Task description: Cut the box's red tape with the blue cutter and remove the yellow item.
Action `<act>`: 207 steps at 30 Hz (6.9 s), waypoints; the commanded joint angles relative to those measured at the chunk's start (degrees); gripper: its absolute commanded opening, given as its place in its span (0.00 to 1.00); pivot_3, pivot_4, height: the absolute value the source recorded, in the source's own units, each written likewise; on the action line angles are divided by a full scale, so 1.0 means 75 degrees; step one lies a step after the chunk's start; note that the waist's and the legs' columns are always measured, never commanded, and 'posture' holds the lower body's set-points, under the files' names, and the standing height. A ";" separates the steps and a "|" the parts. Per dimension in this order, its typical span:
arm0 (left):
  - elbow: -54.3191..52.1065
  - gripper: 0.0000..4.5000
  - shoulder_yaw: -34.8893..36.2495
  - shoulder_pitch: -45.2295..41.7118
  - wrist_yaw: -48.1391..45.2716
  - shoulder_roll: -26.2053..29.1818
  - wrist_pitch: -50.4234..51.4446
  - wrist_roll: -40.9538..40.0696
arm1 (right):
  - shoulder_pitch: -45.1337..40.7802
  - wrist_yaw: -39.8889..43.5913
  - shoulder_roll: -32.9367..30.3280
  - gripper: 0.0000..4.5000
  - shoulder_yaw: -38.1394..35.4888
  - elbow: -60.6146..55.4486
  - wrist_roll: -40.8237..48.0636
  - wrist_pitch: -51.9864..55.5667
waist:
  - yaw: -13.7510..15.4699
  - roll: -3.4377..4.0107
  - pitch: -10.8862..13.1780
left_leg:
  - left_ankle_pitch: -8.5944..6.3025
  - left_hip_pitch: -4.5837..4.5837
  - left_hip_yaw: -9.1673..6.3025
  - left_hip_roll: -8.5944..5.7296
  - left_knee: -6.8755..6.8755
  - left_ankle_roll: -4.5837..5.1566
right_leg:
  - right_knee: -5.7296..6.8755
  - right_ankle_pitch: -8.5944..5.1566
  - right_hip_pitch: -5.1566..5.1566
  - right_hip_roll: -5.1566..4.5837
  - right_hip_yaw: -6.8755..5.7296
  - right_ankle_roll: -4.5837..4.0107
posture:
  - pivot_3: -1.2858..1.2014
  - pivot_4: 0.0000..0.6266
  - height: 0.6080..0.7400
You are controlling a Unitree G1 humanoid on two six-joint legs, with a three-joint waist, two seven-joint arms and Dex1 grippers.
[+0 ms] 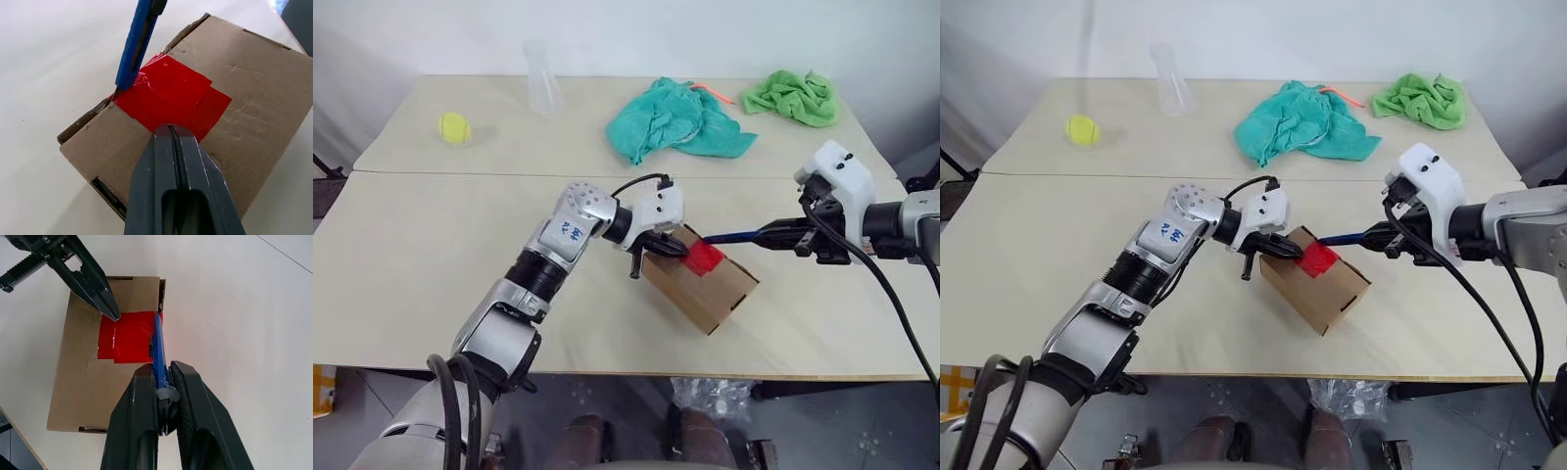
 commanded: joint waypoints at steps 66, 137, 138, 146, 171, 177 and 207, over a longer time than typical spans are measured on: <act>0.1323 0.00 -0.0093 -0.0125 0.0706 -0.0370 -0.0258 0.0427 | 0.5344 -0.0991 0.2102 0.03 -0.4924 -0.0736 -0.1293 -0.3814 | 0.0206 -0.0053 -0.0073 | -0.0006 0.0045 0.0000 0.0068 -0.0006 -0.0011 | -0.0132 0.0095 0.0093 0.0034 -0.0009 -0.0051 | 0.52 0.24 1.00; 0.0831 0.00 -0.0481 -0.0267 0.0465 0.0419 0.1249 0.0314 | 0.4019 -0.0136 0.1229 0.00 0.0021 -0.0727 -0.2309 -0.3660 | 0.0162 0.0030 -0.0003 | 0.0040 -0.0044 0.0038 0.0000 0.0009 0.0048 | -0.0126 0.0128 0.0006 0.0010 -0.0002 0.0009 | 0.52 0.24 1.00; 0.0875 0.00 -0.0364 -0.0341 0.0416 0.0574 0.1202 0.0310 | 0.4029 -0.0293 0.1151 0.00 -0.0198 -0.0658 -0.2446 -0.3702 | 0.0160 0.0030 -0.0003 | 0.0040 -0.0045 0.0038 0.0000 0.0009 0.0048 | -0.0126 0.0128 0.0005 0.0011 -0.0002 0.0009 | 0.52 0.24 1.00; 0.1496 0.00 0.0769 -0.1312 -0.0003 0.0777 0.1032 -0.0360 | 0.3584 -0.0773 0.1088 0.46 -0.1329 -0.0718 -0.2151 -0.2879 | 0.0191 0.0030 -0.0003 | 0.0042 -0.0105 0.0039 -0.0001 0.0025 0.0052 | -0.0116 0.0129 -0.0047 0.0013 -0.0012 0.0011 | 0.52 0.24 1.00; -0.0597 0.00 -0.0261 -0.0070 -0.1136 0.0124 0.1944 -0.0624 | 0.2862 -0.1947 0.2564 0.99 -0.1423 -0.0809 -0.1317 -0.0400 | 0.0162 0.0031 -0.0004 | 0.0025 -0.0117 0.0026 -0.0011 0.0102 0.0082 | -0.0091 0.0144 -0.0028 0.0008 0.0003 0.0035 | 0.52 0.24 1.00; -0.0507 0.00 -0.0360 0.0045 -0.1198 0.0144 0.1867 -0.0571 | 0.3238 -0.1943 0.2427 0.99 -0.1387 -0.0610 -0.1417 -0.0697 | 0.0183 0.0029 -0.0005 | 0.0022 -0.0104 0.0025 -0.0010 0.0104 0.0087 | -0.0091 0.0144 -0.0015 0.0007 0.0003 0.0035 | 0.52 0.24 1.00; -0.0395 0.00 -0.0367 0.0143 -0.0994 0.0137 0.1935 -0.0485 | 0.3040 -0.1706 0.2520 0.99 -0.2347 -0.0821 -0.0518 -0.0356 | 0.0177 -0.0011 -0.0056 | 0.0007 -0.0099 0.0016 -0.0006 0.0116 0.0101 | -0.0108 0.0147 -0.0003 0.0001 0.0010 0.0039 | 0.52 0.24 1.00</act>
